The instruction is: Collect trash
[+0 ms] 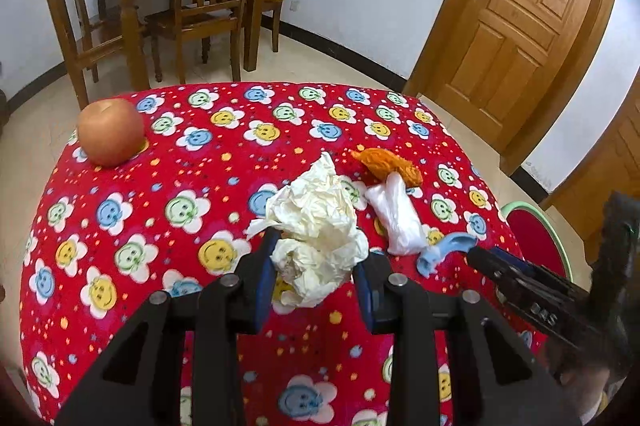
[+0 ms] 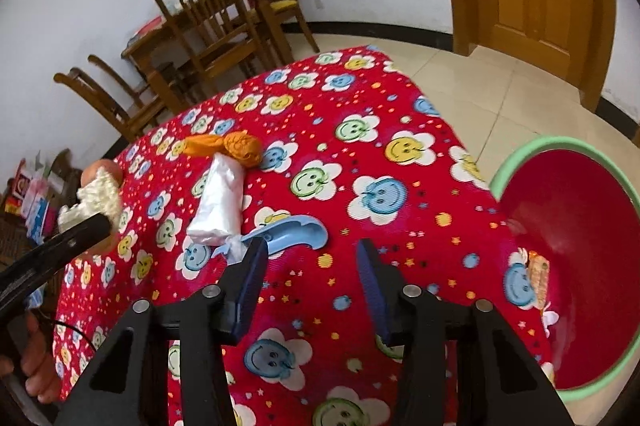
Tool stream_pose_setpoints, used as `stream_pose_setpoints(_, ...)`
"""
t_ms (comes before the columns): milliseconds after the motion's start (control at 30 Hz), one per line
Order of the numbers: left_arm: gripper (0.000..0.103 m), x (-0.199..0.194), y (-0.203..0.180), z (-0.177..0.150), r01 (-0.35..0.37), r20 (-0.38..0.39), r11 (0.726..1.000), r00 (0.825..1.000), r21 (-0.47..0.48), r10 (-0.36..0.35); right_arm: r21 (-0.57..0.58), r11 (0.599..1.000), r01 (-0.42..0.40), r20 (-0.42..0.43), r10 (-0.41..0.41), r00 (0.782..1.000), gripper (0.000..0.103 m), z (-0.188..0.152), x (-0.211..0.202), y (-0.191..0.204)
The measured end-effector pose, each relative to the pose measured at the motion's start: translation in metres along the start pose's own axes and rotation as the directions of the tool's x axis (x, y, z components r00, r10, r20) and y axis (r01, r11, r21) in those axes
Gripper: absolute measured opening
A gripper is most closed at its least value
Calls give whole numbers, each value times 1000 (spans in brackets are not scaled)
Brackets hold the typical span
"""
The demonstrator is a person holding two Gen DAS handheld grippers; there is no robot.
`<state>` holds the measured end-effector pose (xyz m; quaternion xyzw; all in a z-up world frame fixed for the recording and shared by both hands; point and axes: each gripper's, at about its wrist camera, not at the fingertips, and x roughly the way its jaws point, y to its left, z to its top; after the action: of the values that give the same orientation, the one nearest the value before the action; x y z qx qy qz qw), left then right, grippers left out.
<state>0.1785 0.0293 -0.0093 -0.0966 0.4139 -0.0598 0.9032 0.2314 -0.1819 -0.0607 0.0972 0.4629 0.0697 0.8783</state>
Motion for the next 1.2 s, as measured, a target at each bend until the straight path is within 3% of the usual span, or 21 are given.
stream_pose_setpoints(100,34,-3,4,-6,-12,6,1000,1000,-6,12,-11,1000,-1,-8,1,1000,40,1,6,3)
stream_pose_setpoints(333,34,-8,11,-13,-14,9,999,1000,-33,15,-29,1000,-3,4,3,1000,10,0,10,8)
stream_pose_setpoints(600,34,-13,5,-16,-1,11,1000,1000,-20,2,-10,1000,0,42,1,999,0,-5,-3,5)
stream_pose_setpoints(900,34,-21,-5,-20,18,14,1000,1000,-6,-18,-5,1000,-1,121,2,993,1,-12,-39,1)
stream_pose_setpoints(1067,34,-23,-8,-22,19,15,1000,1000,-9,-19,-28,999,-29,105,31,994,7,-9,-36,4)
stream_pose_setpoints(1133,34,-22,-8,-21,19,12,1000,1000,-15,-19,-35,999,-23,95,26,995,19,-8,-31,8)
stream_pose_setpoints(1200,34,-21,-8,-20,16,14,1000,1000,-16,-16,-42,999,-28,82,32,996,19,-6,-25,10)
